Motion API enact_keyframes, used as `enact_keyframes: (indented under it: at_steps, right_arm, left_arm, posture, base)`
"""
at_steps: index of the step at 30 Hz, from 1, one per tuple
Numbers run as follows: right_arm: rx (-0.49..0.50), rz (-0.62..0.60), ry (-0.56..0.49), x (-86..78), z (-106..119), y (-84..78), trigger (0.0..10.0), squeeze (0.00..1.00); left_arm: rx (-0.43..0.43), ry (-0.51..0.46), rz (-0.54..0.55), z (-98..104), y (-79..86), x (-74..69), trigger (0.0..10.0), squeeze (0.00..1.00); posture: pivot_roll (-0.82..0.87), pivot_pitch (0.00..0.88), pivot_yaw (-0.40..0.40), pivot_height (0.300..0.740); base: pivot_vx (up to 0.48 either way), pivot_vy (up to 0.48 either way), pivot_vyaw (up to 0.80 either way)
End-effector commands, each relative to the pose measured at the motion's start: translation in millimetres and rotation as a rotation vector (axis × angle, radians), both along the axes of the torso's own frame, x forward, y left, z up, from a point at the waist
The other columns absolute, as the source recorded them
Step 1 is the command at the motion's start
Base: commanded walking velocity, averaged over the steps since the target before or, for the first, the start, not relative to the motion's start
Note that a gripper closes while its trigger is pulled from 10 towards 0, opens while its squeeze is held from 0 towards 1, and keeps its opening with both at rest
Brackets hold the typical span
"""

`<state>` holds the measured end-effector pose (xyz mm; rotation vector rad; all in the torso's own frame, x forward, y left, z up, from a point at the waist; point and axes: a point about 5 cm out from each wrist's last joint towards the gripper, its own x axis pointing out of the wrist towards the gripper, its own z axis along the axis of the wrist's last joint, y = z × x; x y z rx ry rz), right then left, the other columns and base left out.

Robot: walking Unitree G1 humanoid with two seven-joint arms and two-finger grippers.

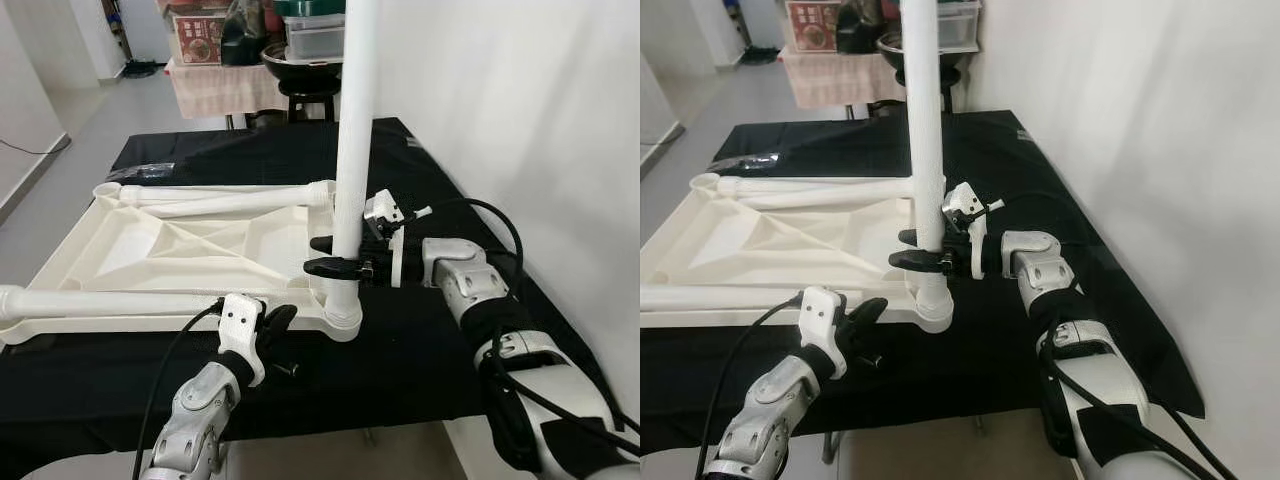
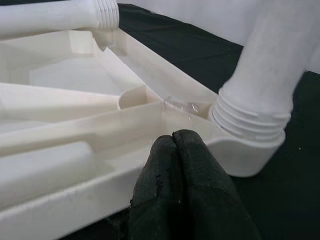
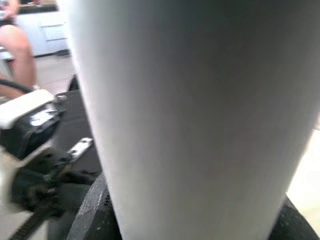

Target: Building children table

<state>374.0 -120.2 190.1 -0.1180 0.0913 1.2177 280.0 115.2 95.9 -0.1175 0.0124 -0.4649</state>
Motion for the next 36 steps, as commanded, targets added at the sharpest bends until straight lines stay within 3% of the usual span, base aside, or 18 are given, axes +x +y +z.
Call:
enact_keyframes:
  at_steps: [1, 3, 4, 6, 7, 9, 12, 17, 18, 23, 24, 25, 29, 30, 31, 32, 34, 36]
  right_arm:
    - [-0.026, -0.128, 0.020, -2.3, -21.1, -6.2, 0.0, 0.00]
    - [-0.025, -0.174, 0.022, -3.2, -26.3, -7.8, 0.0, 0.00]
    - [-0.024, -0.329, 0.046, -4.5, -39.4, -4.7, 0.0, 0.00]
    - [0.033, -0.845, 0.153, -14.0, -68.8, 0.2, 0.0, 0.00]
    - [0.033, -0.845, 0.153, -14.0, -68.8, 0.2, 0.0, 0.00]
    - [-0.023, -0.896, 0.204, -46.4, -95.2, 19.5, 0.0, 0.00]
    - [-0.040, -0.842, 0.187, -55.8, -99.5, 30.1, 0.0, 0.00]
    - [-0.051, -0.758, 0.103, -32.3, -83.9, 35.8, 0.0, 0.00]
    - [-0.045, -0.750, 0.098, -25.3, -78.7, 34.1, 10.0, 0.00]
    - [0.014, -0.665, 0.082, -15.9, -66.4, 33.6, 10.0, 0.00]
    - [0.068, -0.545, 0.054, -11.2, -50.2, 35.2, 10.0, 1.00]
    - [0.101, -0.466, 0.031, -9.4, -38.9, 36.4, 10.0, 1.00]
    - [0.117, -0.421, 0.018, -9.1, -32.1, 37.3, 10.0, 1.00]
    - [0.126, -0.301, 0.002, -9.0, -20.1, 34.2, 10.0, 1.00]
    - [0.092, -0.165, -0.006, -9.3, -13.0, 30.2, 10.0, 0.04]
    - [0.061, -0.038, -0.008, -10.4, -7.7, 26.2, 10.0, 0.00]
    - [0.061, -0.038, -0.008, -10.4, -7.7, 26.2, 10.0, 0.00]
    - [0.017, 0.077, 0.011, -7.3, -2.6, 20.8, 10.0, 0.00]
  left_arm:
    - [-0.015, 0.010, -0.011, -0.2, -1.3, -2.7, 10.0, 0.00]
    - [-0.016, 0.010, -0.011, 0.1, -0.8, -3.4, 10.0, 0.00]
    - [-0.016, 0.010, -0.011, 0.3, 0.1, -4.3, 10.0, 0.00]
    - [-0.016, 0.009, -0.011, 1.1, 2.3, -5.5, 10.0, 0.00]
    - [-0.016, 0.009, -0.011, 1.1, 2.3, -5.5, 10.0, 0.00]
    - [-0.015, 0.012, -0.016, 1.5, 3.7, -5.3, 10.0, 0.00]
    - [-0.015, 0.014, -0.020, 1.4, 4.1, -5.0, 10.0, 0.00]
    - [-0.014, 0.017, -0.023, 1.4, 3.9, -4.3, 10.0, 0.00]
    - [-0.014, 0.015, -0.014, 1.5, 4.0, -4.2, 10.0, 0.00]
    - [-0.016, 0.015, -0.005, 1.7, 3.6, -4.1, 10.0, 0.00]
    - [-0.018, 0.017, -0.010, 1.7, 2.8, -4.0, 10.0, 0.00]
    - [-0.019, 0.019, -0.014, 1.7, 2.2, -3.8, 10.0, 0.00]
    - [-0.020, 0.021, -0.017, 1.7, 1.9, -3.8, 10.0, 0.00]
    - [-0.021, 0.023, -0.020, 1.5, 1.0, -3.7, 10.0, 0.00]
    - [-0.022, 0.025, -0.022, 1.2, 0.2, -3.6, 10.0, 0.00]
    - [-0.023, 0.026, -0.022, 0.8, -0.3, -3.8, 10.0, 0.00]
    - [-0.023, 0.026, -0.022, 0.8, -0.3, -3.8, 10.0, 0.00]
    - [-0.023, 0.028, -0.022, 0.1, -1.0, -4.0, 10.0, 0.00]
  posture:
    - [0.02, 0.000, -0.032, 0.740]
    - [0.02, 0.000, -0.032, 0.740]
    - [0.01, 0.000, -0.028, 0.740]
    - [-0.01, 0.000, -0.015, 0.740]
    - [-0.01, 0.000, -0.015, 0.740]
    - [-0.02, 0.000, 0.004, 0.740]
    - [-0.02, 0.000, 0.004, 0.740]
    - [0.00, 0.000, -0.006, 0.740]
    - [0.01, 0.000, -0.009, 0.740]
    - [0.01, 0.000, -0.012, 0.740]
    - [0.01, 0.000, -0.015, 0.740]
    - [0.01, 0.000, -0.015, 0.740]
    - [0.01, 0.000, -0.015, 0.740]
    - [0.02, 0.000, -0.019, 0.740]
    - [0.03, 0.000, -0.026, 0.740]
    - [0.03, 0.000, -0.027, 0.740]
    - [0.03, 0.000, -0.027, 0.740]
    - [0.04, 0.000, -0.032, 0.740]
  base:
    - [0.000, 0.000, 0.00]
    - [0.000, 0.000, 0.00]
    - [0.000, 0.000, 0.00]
    - [0.000, 0.000, 0.00]
    - [0.000, 0.000, 0.00]
    - [0.000, 0.000, 0.00]
    - [0.000, 0.000, 0.00]
    - [0.000, 0.000, 0.00]
    - [0.000, 0.000, 0.00]
    - [0.000, 0.000, 0.00]
    - [0.000, 0.000, 0.00]
    - [0.000, 0.000, 0.00]
    - [0.000, 0.000, 0.00]
    - [0.000, 0.000, 0.00]
    - [0.000, 0.000, 0.00]
    - [0.000, 0.000, 0.00]
    - [0.000, 0.000, 0.00]
    - [0.000, 0.000, 0.00]
